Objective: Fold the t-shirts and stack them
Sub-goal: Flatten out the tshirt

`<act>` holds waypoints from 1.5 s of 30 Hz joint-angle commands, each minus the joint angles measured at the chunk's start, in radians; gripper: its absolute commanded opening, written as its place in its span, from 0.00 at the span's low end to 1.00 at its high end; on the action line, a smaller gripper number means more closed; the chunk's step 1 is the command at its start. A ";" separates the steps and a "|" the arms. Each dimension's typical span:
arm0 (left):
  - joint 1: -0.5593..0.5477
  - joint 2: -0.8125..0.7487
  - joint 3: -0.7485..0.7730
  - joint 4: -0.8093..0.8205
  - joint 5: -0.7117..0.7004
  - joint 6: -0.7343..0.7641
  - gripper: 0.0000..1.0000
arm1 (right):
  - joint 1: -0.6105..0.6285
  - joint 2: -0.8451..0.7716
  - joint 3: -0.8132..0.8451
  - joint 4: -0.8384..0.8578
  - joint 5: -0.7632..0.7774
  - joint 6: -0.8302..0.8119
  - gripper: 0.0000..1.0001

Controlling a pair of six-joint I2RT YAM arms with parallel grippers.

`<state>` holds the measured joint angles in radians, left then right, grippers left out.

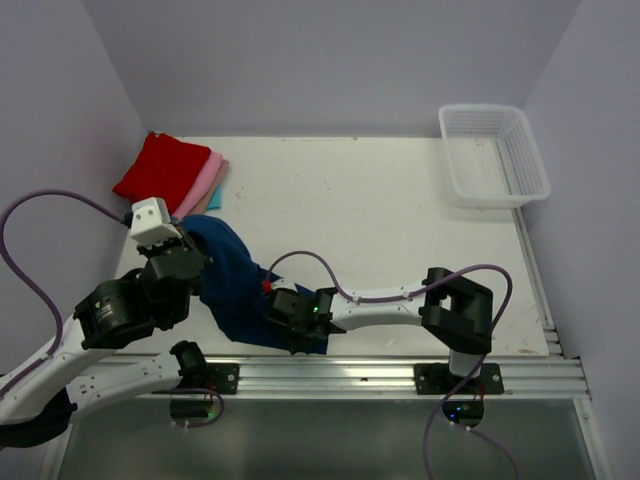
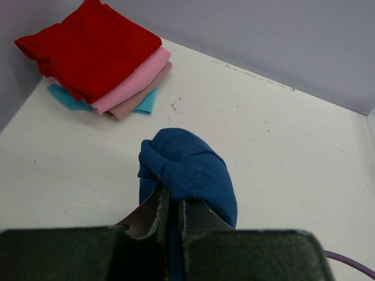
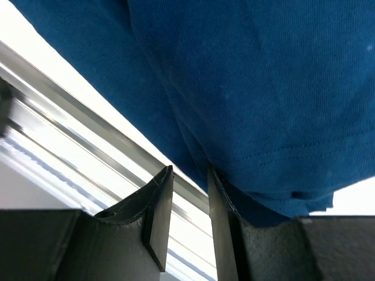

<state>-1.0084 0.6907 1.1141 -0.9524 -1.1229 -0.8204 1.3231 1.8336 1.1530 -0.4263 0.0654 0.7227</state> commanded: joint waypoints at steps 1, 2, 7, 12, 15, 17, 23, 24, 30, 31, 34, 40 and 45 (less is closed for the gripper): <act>0.002 -0.002 -0.003 0.014 -0.021 -0.037 0.00 | 0.013 -0.019 0.047 -0.100 0.089 -0.034 0.35; 0.002 0.003 -0.005 0.017 -0.020 -0.036 0.00 | 0.013 -0.022 0.054 -0.106 0.094 -0.037 0.35; 0.002 0.009 -0.007 0.021 -0.017 -0.034 0.00 | 0.013 -0.001 0.065 -0.135 0.129 -0.054 0.36; 0.002 0.010 -0.010 0.020 -0.015 -0.034 0.00 | 0.013 -0.017 0.076 -0.138 0.140 -0.060 0.35; 0.002 0.012 -0.013 0.021 -0.014 -0.037 0.00 | 0.013 -0.022 0.093 -0.160 0.160 -0.074 0.36; 0.002 0.015 -0.014 0.021 -0.012 -0.039 0.00 | 0.013 -0.020 0.108 -0.172 0.177 -0.081 0.36; 0.002 0.015 -0.016 0.023 -0.006 -0.039 0.00 | 0.011 -0.001 0.131 -0.187 0.204 -0.100 0.36; 0.002 0.013 -0.014 0.021 -0.008 -0.037 0.00 | 0.011 0.019 0.132 -0.186 0.206 -0.104 0.36; 0.002 -0.005 -0.011 0.012 -0.003 -0.039 0.00 | 0.005 0.081 0.110 -0.144 0.183 -0.094 0.35; 0.002 -0.010 -0.011 0.007 -0.005 -0.042 0.00 | 0.005 0.088 0.103 -0.137 0.177 -0.089 0.34; 0.002 -0.019 -0.011 0.000 -0.005 -0.046 0.00 | 0.005 0.090 0.085 -0.121 0.162 -0.077 0.32; 0.002 -0.022 -0.013 -0.009 -0.005 -0.052 0.00 | 0.005 0.058 0.076 -0.138 0.188 -0.063 0.00; 0.002 -0.019 -0.031 -0.009 -0.003 -0.062 0.00 | 0.005 -0.086 0.086 -0.196 0.267 -0.068 0.00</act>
<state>-1.0084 0.6739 1.0966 -0.9710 -1.1042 -0.8452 1.3266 1.8687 1.2423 -0.5846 0.2604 0.6399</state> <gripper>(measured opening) 0.044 0.022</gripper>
